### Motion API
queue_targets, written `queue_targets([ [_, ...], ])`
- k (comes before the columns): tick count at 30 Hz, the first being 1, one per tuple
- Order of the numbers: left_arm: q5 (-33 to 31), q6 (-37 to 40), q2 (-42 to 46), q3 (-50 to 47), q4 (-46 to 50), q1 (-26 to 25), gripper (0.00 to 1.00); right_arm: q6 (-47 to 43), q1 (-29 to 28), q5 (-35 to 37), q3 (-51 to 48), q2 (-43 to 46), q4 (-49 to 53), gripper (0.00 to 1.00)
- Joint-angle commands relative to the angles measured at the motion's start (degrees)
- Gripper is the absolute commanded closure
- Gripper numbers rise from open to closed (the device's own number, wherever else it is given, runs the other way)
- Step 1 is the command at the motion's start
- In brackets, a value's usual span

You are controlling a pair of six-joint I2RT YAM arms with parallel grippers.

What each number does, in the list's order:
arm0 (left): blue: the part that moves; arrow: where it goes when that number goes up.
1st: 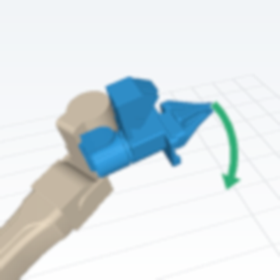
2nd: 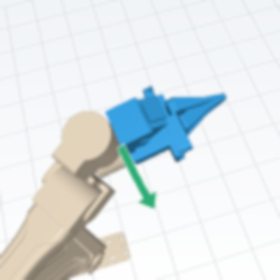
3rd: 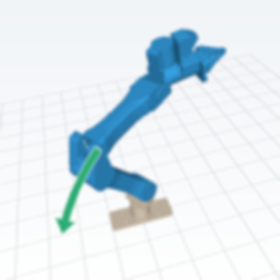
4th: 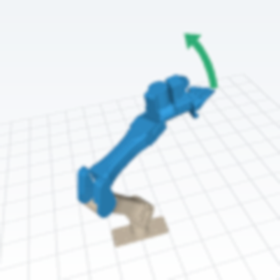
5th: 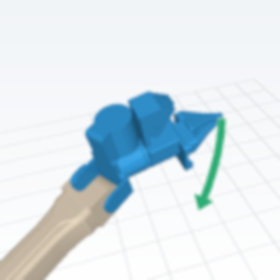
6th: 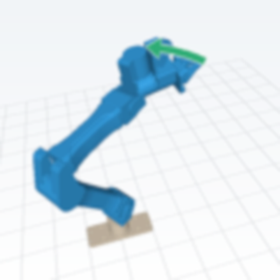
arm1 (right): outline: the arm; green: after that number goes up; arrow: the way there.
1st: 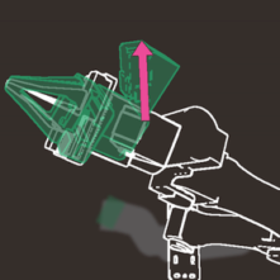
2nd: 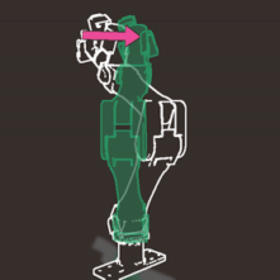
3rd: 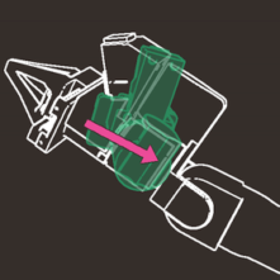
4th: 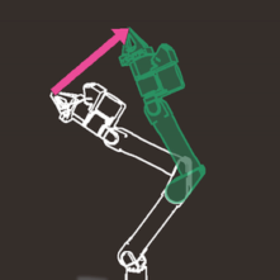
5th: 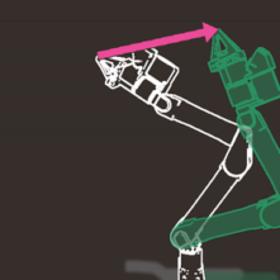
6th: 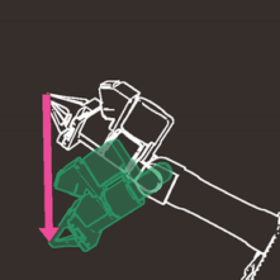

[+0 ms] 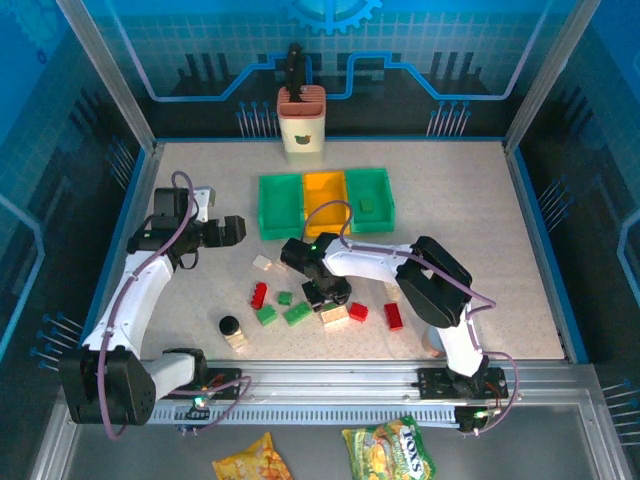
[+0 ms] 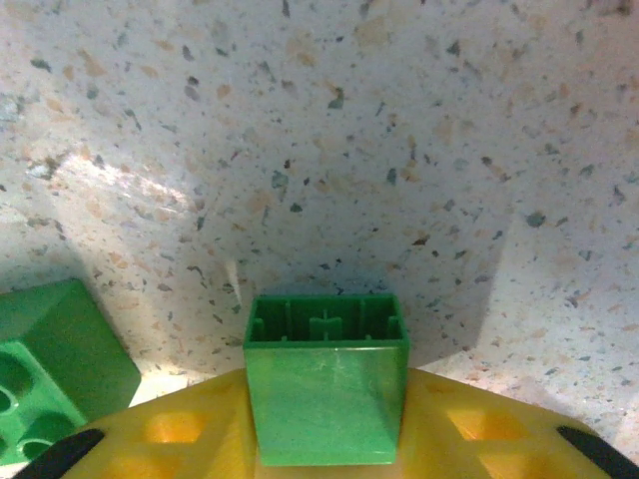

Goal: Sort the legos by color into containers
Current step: Pick up the lego from the bottom-center of the table, then place the lego in the container.

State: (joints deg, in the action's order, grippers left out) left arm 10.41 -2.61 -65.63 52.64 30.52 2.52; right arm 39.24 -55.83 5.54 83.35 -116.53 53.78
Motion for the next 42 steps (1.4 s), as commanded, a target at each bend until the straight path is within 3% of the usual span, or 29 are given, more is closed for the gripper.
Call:
queue_targets([
  [1,1.9,0.2,0.3,0.0,-1.1,0.5,0.01,0.8,-0.5,0.3,1.2,0.4,0.8,0.61],
  [20,1.6,0.4,0.2,0.2,-1.0,0.5,0.01,-2.2,5.4,0.4,2.7,6.2,3.4,0.63],
  [32,1.7,0.3,0.3,0.2,-0.8,0.5,0.01,-8.6,16.5,0.9,3.5,9.9,4.9,0.63],
  [42,1.7,0.2,0.6,-0.1,-0.9,0.5,0.01,-14.2,26.7,0.7,12.2,5.2,6.2,0.63],
])
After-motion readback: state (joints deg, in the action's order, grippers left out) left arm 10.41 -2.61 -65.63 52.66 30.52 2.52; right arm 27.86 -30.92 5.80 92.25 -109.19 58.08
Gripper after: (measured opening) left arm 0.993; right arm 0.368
